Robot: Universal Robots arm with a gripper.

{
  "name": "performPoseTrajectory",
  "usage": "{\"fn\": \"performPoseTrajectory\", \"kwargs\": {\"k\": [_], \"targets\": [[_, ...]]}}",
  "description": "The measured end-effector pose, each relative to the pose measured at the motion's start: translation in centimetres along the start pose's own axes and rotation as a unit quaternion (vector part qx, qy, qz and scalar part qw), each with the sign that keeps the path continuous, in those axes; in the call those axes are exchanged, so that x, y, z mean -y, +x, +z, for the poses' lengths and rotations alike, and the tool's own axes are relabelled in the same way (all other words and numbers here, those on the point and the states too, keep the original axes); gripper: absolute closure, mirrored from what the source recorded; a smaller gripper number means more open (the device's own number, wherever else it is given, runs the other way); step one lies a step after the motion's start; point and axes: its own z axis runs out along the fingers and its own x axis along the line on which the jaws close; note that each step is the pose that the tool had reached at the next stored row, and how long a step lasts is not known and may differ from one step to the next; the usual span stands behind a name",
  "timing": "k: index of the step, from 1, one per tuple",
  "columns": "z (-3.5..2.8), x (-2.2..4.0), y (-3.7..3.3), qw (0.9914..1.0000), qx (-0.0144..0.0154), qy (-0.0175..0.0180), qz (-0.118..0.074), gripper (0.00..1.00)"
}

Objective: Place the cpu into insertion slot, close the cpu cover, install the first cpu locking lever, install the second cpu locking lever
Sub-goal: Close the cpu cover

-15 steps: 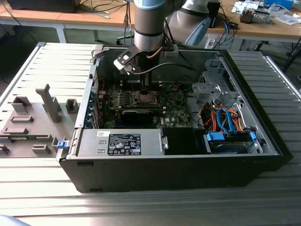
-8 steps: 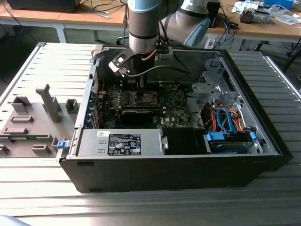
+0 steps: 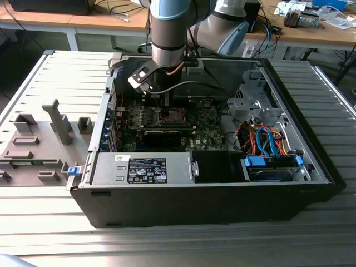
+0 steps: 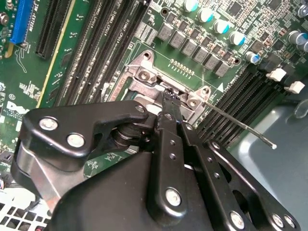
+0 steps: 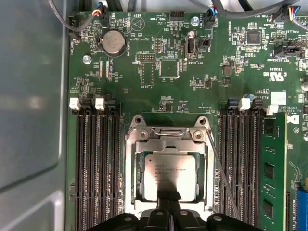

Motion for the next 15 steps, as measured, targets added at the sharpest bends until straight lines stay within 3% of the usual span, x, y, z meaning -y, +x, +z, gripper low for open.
{"fn": "performPoseTrajectory", "kwargs": {"k": [5,11,13,15], "targets": [[0.11,-0.08,0.01,1.0,-0.0004,-0.0002,0.0,0.89],[-0.01,-1.31,-0.02,1.0,-0.0007,0.0001,0.0,0.89],[-0.19,-1.56,0.0,1.0,-0.0012,-0.0001,0.0,0.89],[-0.94,-1.7,-0.04,1.0,-0.0006,0.0006,0.0,0.89]]}}
